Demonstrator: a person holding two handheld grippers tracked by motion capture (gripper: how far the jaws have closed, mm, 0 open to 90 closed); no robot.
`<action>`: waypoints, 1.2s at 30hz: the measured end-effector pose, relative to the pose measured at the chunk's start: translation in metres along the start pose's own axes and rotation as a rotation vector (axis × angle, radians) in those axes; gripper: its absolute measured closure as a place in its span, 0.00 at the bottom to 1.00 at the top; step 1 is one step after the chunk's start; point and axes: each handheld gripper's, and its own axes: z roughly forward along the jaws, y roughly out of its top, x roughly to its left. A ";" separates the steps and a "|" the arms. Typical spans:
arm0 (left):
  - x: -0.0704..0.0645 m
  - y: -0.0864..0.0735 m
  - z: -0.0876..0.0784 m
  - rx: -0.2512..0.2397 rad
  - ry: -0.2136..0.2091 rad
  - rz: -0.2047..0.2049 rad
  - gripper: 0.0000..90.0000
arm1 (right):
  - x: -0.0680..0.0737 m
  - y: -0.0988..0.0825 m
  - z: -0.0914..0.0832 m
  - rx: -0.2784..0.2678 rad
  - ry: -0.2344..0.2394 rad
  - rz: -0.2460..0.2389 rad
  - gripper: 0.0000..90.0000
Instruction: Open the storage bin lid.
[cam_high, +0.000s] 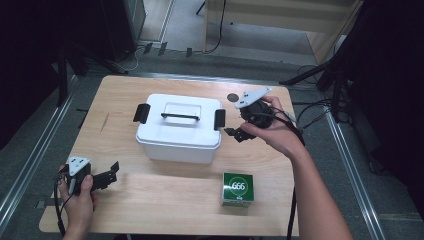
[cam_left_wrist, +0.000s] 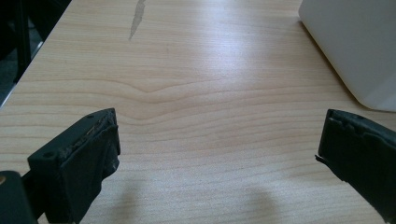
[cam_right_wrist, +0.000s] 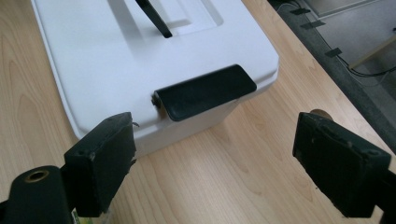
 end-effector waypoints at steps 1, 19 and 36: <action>0.000 0.000 0.000 0.001 -0.001 0.000 0.00 | -0.002 0.006 0.001 0.011 0.016 -0.018 0.14; 0.000 0.000 0.001 0.005 -0.009 0.004 0.00 | 0.010 0.061 0.035 0.114 0.102 -0.172 0.43; 0.000 0.001 0.001 0.011 -0.013 0.003 0.00 | 0.024 0.092 0.051 0.154 0.182 -0.231 0.74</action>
